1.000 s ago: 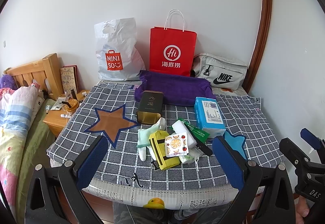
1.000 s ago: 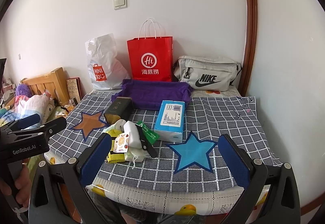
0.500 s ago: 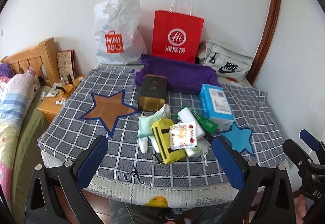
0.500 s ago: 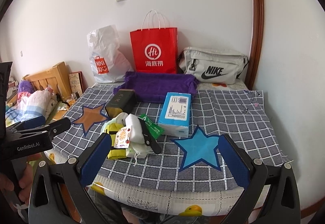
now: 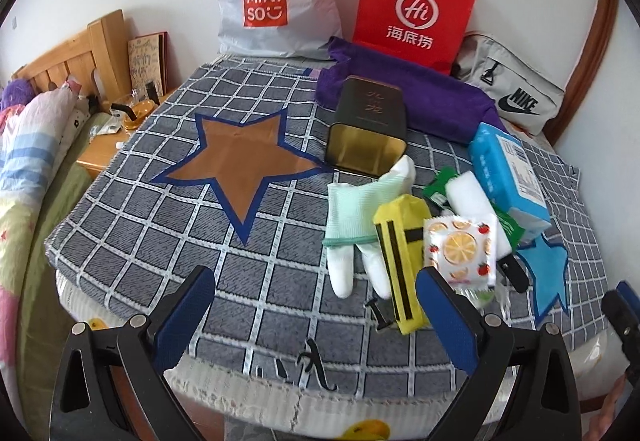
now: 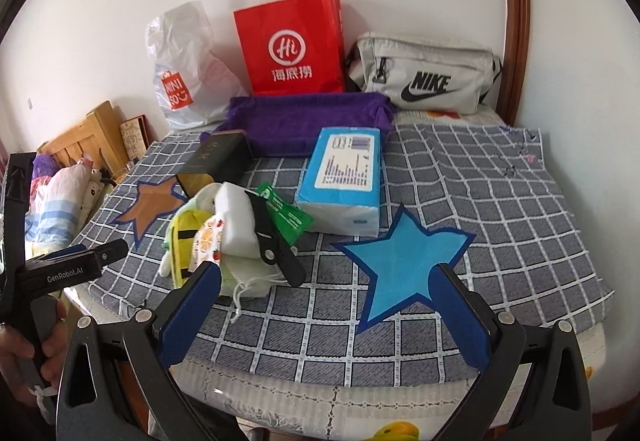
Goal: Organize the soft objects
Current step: 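Grasp the white mint-cuffed glove with the left tool while the right tool approaches the black strap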
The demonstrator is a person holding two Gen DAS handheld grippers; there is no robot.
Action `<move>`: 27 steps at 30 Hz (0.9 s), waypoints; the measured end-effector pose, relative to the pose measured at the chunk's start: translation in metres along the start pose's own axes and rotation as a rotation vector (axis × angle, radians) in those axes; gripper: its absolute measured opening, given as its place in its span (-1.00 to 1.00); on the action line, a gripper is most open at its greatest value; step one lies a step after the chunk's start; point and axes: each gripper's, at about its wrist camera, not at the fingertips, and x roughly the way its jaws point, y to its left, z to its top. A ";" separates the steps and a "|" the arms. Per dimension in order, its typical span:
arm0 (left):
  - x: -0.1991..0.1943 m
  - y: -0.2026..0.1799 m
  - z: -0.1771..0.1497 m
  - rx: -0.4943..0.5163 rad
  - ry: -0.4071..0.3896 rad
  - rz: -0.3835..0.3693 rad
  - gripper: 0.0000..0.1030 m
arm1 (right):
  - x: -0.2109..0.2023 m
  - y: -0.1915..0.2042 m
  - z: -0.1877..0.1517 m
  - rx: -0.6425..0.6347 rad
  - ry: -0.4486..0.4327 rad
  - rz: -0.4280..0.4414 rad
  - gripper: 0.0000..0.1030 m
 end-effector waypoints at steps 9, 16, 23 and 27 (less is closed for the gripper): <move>0.040 -0.011 0.032 0.007 -0.001 -0.035 0.95 | 0.057 -0.014 -0.003 0.020 0.091 0.046 0.60; 0.066 -0.021 0.047 0.009 0.032 -0.079 0.95 | 0.083 -0.006 0.000 -0.040 0.132 0.110 0.34; 0.090 -0.022 0.054 -0.012 0.072 -0.100 0.80 | 0.105 0.003 -0.002 -0.073 0.185 0.178 0.20; 0.099 -0.022 0.056 -0.031 0.088 -0.130 0.70 | 0.121 0.007 -0.004 -0.082 0.232 0.200 0.01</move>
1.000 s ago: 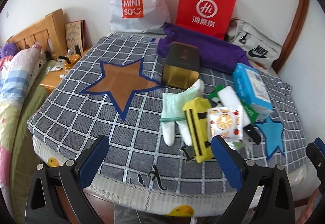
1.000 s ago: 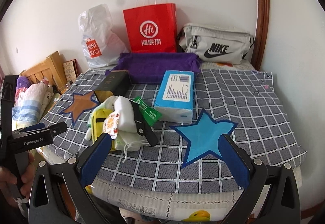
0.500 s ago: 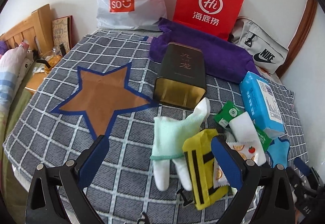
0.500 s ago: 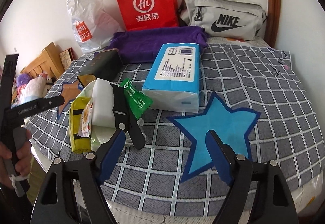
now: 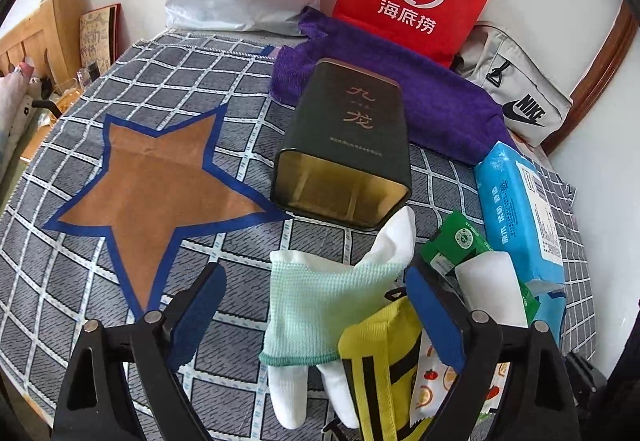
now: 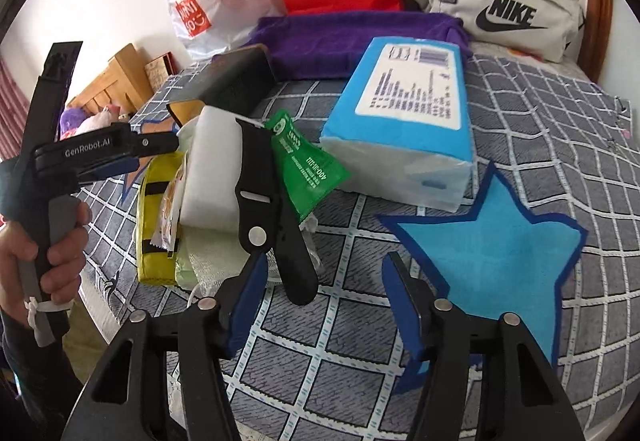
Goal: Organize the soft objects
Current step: 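Grasp the white mint-cuffed glove with the left tool while the right tool approaches the black strap, then close the right tool on the black watch strap while the left tool holds the glove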
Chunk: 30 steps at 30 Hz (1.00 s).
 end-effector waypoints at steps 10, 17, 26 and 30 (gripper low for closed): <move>0.010 -0.007 -0.001 0.013 0.001 -0.015 0.06 | -0.005 0.001 -0.005 -0.025 -0.028 0.089 -0.83; 0.002 -0.014 -0.003 0.034 -0.018 -0.013 -0.55 | -0.029 -0.010 -0.013 -0.016 -0.075 0.073 -0.91; -0.020 0.002 -0.003 -0.002 -0.077 0.088 -0.82 | -0.071 -0.030 -0.028 0.023 -0.144 -0.020 -0.91; -0.032 0.016 -0.002 -0.032 -0.097 0.111 -0.82 | -0.082 -0.042 -0.039 0.035 -0.149 -0.079 -0.92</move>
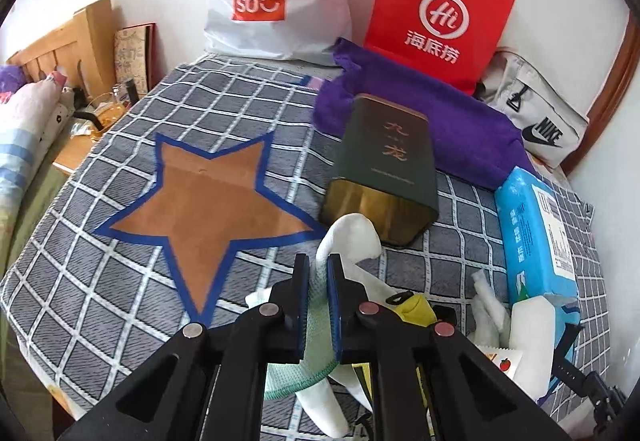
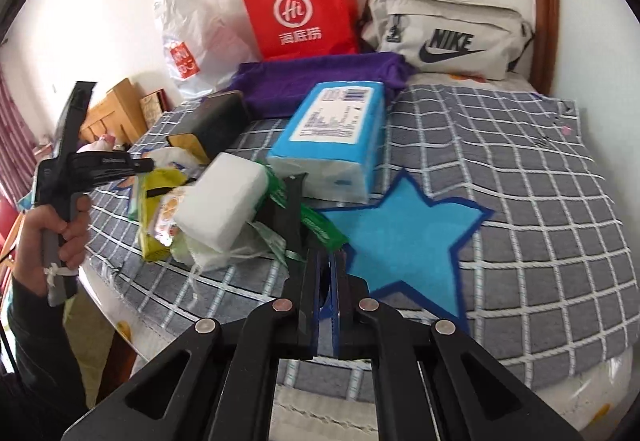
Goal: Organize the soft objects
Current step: 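Close the right tool on the black watch strap while the left tool holds the glove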
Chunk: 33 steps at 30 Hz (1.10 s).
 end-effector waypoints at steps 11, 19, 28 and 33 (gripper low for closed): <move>-0.001 0.014 -0.009 0.003 0.022 0.033 -0.82 | 0.029 -0.007 -0.027 -0.030 0.119 -0.056 -0.77; 0.008 0.016 -0.012 0.010 0.046 0.023 -0.82 | 0.043 0.010 -0.020 -0.144 0.104 -0.047 -0.04; 0.010 0.022 -0.014 -0.003 0.055 0.002 -0.82 | 0.054 0.014 -0.018 -0.211 0.137 -0.033 -0.12; 0.015 0.019 -0.015 -0.003 0.063 0.000 -0.82 | 0.058 0.010 -0.007 -0.077 0.117 0.047 -0.12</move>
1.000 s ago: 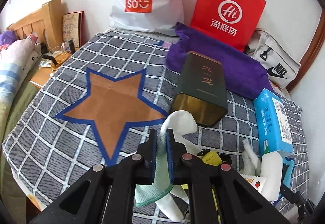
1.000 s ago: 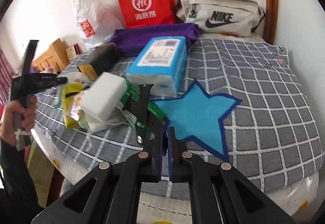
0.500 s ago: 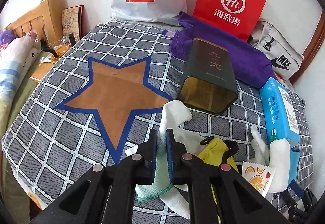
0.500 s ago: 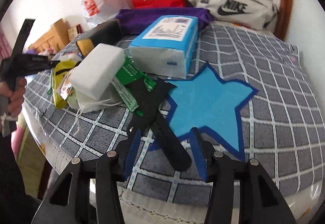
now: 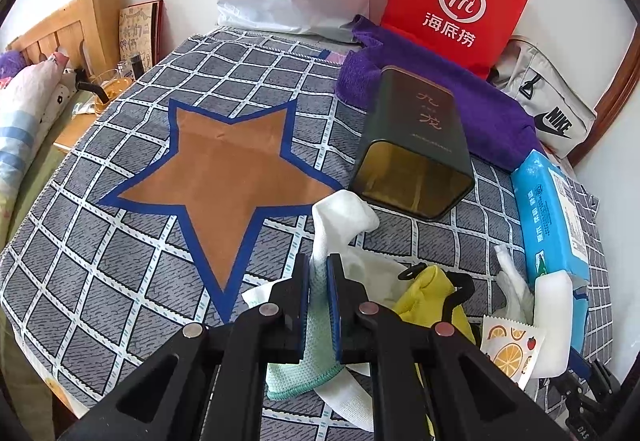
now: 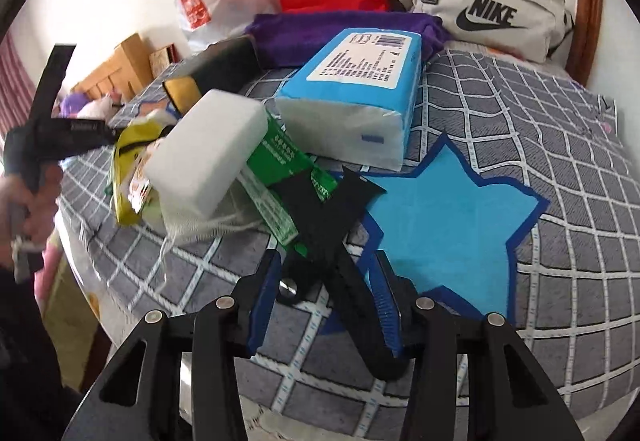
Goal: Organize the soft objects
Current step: 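Close the right tool on the black watch strap while the left tool holds the glove, then lift the glove with the left tool while the right tool carries the strap toward the purple towel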
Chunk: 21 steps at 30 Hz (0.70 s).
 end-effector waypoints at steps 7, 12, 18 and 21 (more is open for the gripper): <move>-0.001 0.002 0.000 -0.003 -0.003 -0.017 -0.82 | 0.021 0.008 0.011 0.075 0.000 -0.036 -0.12; -0.005 0.005 0.000 -0.006 -0.004 -0.040 -0.82 | 0.018 0.014 0.013 0.017 -0.006 -0.075 -0.49; -0.015 0.008 0.004 -0.001 -0.015 -0.078 -0.82 | -0.002 0.005 0.013 0.054 -0.019 -0.077 -0.50; -0.023 0.010 0.008 -0.001 -0.024 -0.095 -0.82 | -0.012 0.003 0.015 0.070 -0.030 -0.073 -0.50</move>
